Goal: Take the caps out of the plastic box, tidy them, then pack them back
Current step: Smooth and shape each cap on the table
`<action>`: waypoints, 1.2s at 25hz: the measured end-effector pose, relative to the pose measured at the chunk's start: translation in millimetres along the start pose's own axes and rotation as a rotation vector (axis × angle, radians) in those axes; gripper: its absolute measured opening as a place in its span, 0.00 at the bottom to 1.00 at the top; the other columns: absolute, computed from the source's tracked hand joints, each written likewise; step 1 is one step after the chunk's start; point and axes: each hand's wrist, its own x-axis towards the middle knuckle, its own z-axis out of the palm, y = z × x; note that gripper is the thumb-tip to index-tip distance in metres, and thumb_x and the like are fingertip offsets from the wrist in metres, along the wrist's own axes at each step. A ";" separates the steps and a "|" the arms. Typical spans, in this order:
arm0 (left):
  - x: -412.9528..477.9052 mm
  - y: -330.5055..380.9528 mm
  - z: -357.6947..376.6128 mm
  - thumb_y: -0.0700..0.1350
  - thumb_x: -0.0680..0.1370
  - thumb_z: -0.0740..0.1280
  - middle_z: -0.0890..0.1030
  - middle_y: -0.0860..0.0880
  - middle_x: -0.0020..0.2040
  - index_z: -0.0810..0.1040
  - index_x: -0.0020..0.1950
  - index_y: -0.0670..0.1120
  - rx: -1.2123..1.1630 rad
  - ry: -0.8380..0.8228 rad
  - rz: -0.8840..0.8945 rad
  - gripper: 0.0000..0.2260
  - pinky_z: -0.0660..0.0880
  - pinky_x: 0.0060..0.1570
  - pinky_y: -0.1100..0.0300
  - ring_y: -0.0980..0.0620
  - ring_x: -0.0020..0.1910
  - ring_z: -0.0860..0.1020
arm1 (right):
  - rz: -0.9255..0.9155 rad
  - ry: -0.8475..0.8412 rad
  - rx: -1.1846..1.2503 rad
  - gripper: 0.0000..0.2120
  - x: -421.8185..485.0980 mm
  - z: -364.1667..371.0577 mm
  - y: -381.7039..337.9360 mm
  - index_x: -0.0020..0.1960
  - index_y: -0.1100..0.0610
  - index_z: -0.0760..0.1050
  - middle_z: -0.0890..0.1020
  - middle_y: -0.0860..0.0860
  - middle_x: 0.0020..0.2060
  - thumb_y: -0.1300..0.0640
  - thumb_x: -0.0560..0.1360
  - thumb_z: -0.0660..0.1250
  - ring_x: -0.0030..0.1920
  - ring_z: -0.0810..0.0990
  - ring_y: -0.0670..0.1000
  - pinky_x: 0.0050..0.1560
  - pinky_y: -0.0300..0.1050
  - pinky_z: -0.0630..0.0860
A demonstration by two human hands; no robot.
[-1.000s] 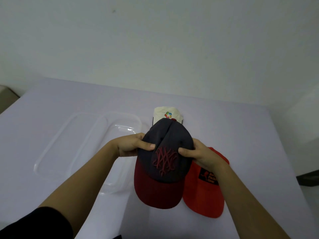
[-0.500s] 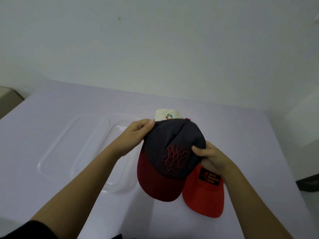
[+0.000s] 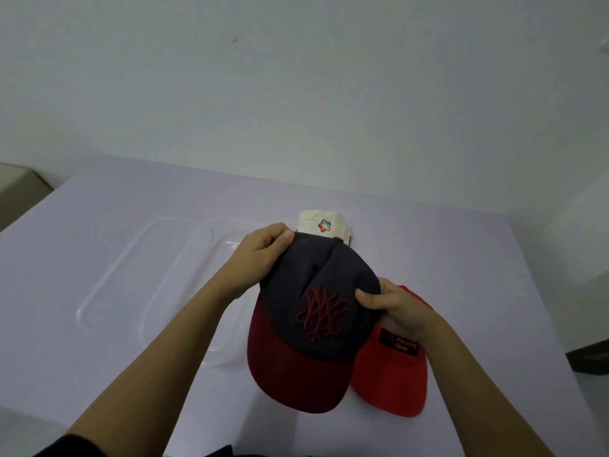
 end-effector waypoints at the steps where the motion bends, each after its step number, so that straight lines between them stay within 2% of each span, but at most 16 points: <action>1: -0.1 -1.2 2.6 0.51 0.81 0.58 0.69 0.52 0.32 0.71 0.34 0.47 0.000 0.052 -0.005 0.16 0.63 0.36 0.58 0.55 0.33 0.67 | 0.001 0.011 0.002 0.36 -0.3 0.1 0.2 0.60 0.59 0.76 0.80 0.56 0.59 0.44 0.57 0.80 0.62 0.76 0.57 0.63 0.50 0.72; 3: -1.5 -0.7 7.7 0.50 0.80 0.59 0.67 0.52 0.29 0.68 0.31 0.45 0.009 0.097 -0.022 0.18 0.63 0.34 0.59 0.55 0.30 0.65 | -0.006 0.013 -0.022 0.37 -0.8 0.5 -0.3 0.61 0.59 0.75 0.80 0.55 0.59 0.43 0.57 0.79 0.62 0.76 0.56 0.63 0.49 0.73; 5: -2.6 2.5 8.5 0.51 0.79 0.61 0.68 0.52 0.27 0.69 0.29 0.45 0.076 0.048 -0.023 0.19 0.62 0.32 0.63 0.56 0.28 0.66 | -0.008 -0.006 -0.047 0.35 -2.3 1.0 -0.7 0.60 0.59 0.75 0.80 0.56 0.59 0.44 0.58 0.79 0.62 0.76 0.56 0.62 0.49 0.73; 8: -5.1 2.5 5.5 0.51 0.79 0.61 0.76 0.50 0.30 0.76 0.36 0.49 0.052 0.031 0.030 0.14 0.67 0.33 0.63 0.56 0.31 0.72 | -0.006 -0.026 -0.042 0.33 -2.3 3.3 0.2 0.59 0.59 0.76 0.81 0.56 0.58 0.45 0.59 0.79 0.62 0.77 0.57 0.62 0.49 0.74; 11: -10.5 1.2 6.8 0.55 0.79 0.59 0.75 0.53 0.32 0.75 0.37 0.48 -0.010 0.056 0.032 0.16 0.68 0.35 0.63 0.57 0.33 0.72 | -0.035 -0.002 -0.019 0.34 -1.4 6.1 -1.0 0.60 0.60 0.76 0.80 0.57 0.58 0.46 0.58 0.79 0.61 0.77 0.57 0.61 0.49 0.74; 13: -12.4 -1.9 1.7 0.61 0.76 0.59 0.76 0.55 0.34 0.76 0.39 0.46 -0.035 -0.102 -0.054 0.20 0.69 0.38 0.65 0.59 0.35 0.73 | -0.061 0.032 0.015 0.34 -0.7 8.2 -1.4 0.59 0.59 0.77 0.81 0.55 0.57 0.46 0.57 0.80 0.60 0.78 0.56 0.58 0.46 0.76; 15: -13.6 -5.3 -13.3 0.62 0.72 0.66 0.80 0.57 0.40 0.77 0.43 0.50 -0.078 -0.349 -0.148 0.16 0.72 0.42 0.65 0.60 0.40 0.78 | -0.070 0.040 0.035 0.35 0.7 14.0 -1.4 0.58 0.59 0.76 0.82 0.54 0.55 0.47 0.56 0.80 0.58 0.79 0.55 0.56 0.44 0.77; 16: -12.4 -7.0 -22.7 0.59 0.68 0.70 0.82 0.56 0.47 0.78 0.50 0.51 -0.080 -0.470 -0.190 0.16 0.74 0.46 0.64 0.59 0.46 0.80 | -0.068 0.037 0.032 0.34 2.5 17.5 -0.8 0.58 0.59 0.76 0.83 0.53 0.54 0.48 0.57 0.80 0.57 0.80 0.55 0.55 0.44 0.77; 17: -9.5 -8.4 -32.0 0.55 0.66 0.72 0.83 0.53 0.54 0.77 0.58 0.50 -0.064 -0.576 -0.222 0.22 0.76 0.51 0.62 0.56 0.53 0.81 | -0.062 0.032 0.028 0.30 4.9 21.9 -0.1 0.58 0.59 0.77 0.83 0.52 0.53 0.50 0.59 0.79 0.56 0.80 0.54 0.54 0.43 0.77; 18: -6.3 -8.3 -39.0 0.51 0.65 0.73 0.82 0.50 0.58 0.75 0.63 0.48 -0.034 -0.661 -0.249 0.27 0.77 0.53 0.60 0.52 0.57 0.80 | -0.058 0.028 0.025 0.25 7.5 26.5 0.7 0.57 0.59 0.77 0.84 0.51 0.51 0.54 0.63 0.77 0.55 0.80 0.53 0.53 0.42 0.77; 19: -2.2 -8.4 -44.6 0.48 0.65 0.74 0.82 0.47 0.59 0.75 0.64 0.45 0.001 -0.720 -0.272 0.28 0.77 0.54 0.59 0.49 0.58 0.80 | -0.052 0.022 0.020 0.19 10.5 32.0 0.6 0.56 0.58 0.77 0.84 0.50 0.50 0.58 0.66 0.72 0.54 0.81 0.52 0.53 0.41 0.77; 20: 1.5 -8.2 -49.9 0.47 0.64 0.75 0.82 0.45 0.58 0.76 0.61 0.43 0.026 -0.755 -0.290 0.27 0.77 0.54 0.57 0.47 0.57 0.81 | -0.040 0.015 0.011 0.17 14.8 37.7 0.8 0.56 0.58 0.76 0.85 0.49 0.49 0.61 0.68 0.68 0.54 0.81 0.51 0.52 0.41 0.77; 22: 7.9 -10.1 -61.0 0.45 0.63 0.75 0.83 0.43 0.55 0.79 0.56 0.41 0.034 -0.795 -0.338 0.23 0.78 0.53 0.55 0.44 0.55 0.81 | -0.017 -0.008 -0.020 0.17 25.6 50.9 0.5 0.58 0.58 0.75 0.84 0.48 0.50 0.62 0.68 0.66 0.55 0.81 0.51 0.53 0.41 0.77; 26: 18.1 -23.6 -86.4 0.39 0.68 0.72 0.83 0.39 0.54 0.80 0.55 0.37 0.063 -0.868 -0.343 0.16 0.76 0.58 0.46 0.38 0.56 0.80 | -0.051 0.037 -0.071 0.17 51.4 77.6 -0.4 0.57 0.53 0.76 0.83 0.50 0.53 0.60 0.69 0.68 0.57 0.79 0.53 0.56 0.44 0.76; 30: 25.0 -39.0 -128.3 0.38 0.68 0.71 0.83 0.41 0.53 0.81 0.54 0.40 0.001 -0.844 -0.381 0.14 0.76 0.58 0.46 0.39 0.55 0.80 | -0.130 0.142 -0.018 0.21 84.6 114.0 0.0 0.60 0.51 0.73 0.81 0.51 0.58 0.56 0.68 0.71 0.60 0.78 0.52 0.62 0.48 0.74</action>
